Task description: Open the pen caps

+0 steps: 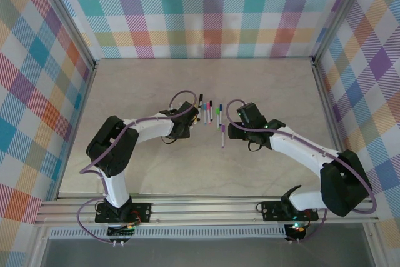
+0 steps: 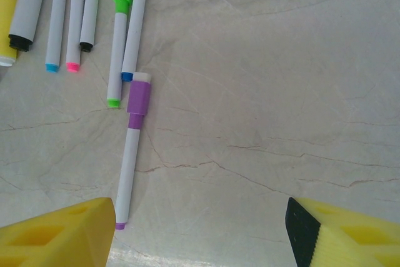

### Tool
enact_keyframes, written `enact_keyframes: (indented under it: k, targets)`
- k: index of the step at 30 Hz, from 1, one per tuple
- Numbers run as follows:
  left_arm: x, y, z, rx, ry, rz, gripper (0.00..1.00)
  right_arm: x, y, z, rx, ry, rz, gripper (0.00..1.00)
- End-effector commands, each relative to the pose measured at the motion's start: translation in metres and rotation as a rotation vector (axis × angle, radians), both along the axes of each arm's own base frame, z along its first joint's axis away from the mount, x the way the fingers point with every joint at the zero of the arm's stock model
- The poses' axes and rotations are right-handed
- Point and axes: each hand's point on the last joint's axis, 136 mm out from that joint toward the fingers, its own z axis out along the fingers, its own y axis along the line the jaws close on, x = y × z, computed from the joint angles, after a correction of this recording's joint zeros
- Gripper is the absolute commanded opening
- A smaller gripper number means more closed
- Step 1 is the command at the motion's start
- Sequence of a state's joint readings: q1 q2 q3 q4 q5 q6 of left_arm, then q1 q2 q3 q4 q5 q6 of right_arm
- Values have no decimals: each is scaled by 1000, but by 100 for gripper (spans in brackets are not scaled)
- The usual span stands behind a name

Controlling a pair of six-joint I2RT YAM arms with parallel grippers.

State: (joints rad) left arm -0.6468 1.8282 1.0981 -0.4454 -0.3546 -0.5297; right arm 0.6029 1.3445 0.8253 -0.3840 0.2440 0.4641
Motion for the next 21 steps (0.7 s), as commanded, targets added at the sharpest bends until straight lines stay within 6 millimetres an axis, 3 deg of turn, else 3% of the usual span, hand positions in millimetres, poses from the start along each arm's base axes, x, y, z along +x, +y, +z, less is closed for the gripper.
enact_keyframes:
  k: [1,9,21]
  targets:
    - [8,-6,8,30,-14,-22,40,5,9,9,32,-13,6,74]
    - [17,-6,-1,0,15,10,34,4,7,11,22,-18,10,74]
    - [10,10,-6,2,38,37,35,6,10,5,22,-1,12,74]
